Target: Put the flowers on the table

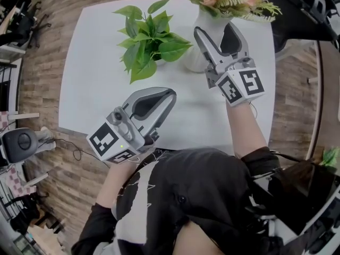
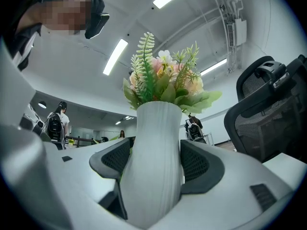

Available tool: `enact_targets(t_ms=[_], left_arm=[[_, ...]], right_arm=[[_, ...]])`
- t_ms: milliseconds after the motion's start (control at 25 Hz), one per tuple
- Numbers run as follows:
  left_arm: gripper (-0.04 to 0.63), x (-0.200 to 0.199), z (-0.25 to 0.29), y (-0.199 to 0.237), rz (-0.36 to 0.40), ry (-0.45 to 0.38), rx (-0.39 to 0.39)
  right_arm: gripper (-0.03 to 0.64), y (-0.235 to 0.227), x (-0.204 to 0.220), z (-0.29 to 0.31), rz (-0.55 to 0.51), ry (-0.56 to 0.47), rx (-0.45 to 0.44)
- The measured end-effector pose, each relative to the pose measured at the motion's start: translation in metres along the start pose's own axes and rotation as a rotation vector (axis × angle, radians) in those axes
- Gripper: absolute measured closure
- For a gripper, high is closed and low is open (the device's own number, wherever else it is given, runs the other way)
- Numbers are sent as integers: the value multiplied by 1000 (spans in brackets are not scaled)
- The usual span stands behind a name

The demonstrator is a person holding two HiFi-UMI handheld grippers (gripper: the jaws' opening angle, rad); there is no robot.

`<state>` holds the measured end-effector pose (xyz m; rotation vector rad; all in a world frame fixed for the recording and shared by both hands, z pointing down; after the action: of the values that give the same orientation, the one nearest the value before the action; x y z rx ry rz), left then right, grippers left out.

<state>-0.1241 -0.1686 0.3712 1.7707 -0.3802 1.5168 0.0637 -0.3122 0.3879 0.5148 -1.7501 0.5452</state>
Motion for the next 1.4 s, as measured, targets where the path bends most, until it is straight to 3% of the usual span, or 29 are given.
enact_targets(t_ms=[720,1400], left_arm=[[581,-23,-2,-10,-46,10,-42],[581,-41,-6,-12,-31,-15,-64]], right_arm=[[281,9,-10,-2,26,158,19],[281,19,-12,-2,-14,214,8]])
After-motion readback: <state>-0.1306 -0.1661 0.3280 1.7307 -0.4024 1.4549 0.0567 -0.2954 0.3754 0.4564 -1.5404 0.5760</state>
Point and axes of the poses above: the fingertips, and each gripper's own axes: z forward along the fingers, y to its left, x out of its underside, the point moved 7 cm from there along -z, backward along the fingers, and after that the axes turned 15 degrees about -x, right-handed, at the moved point
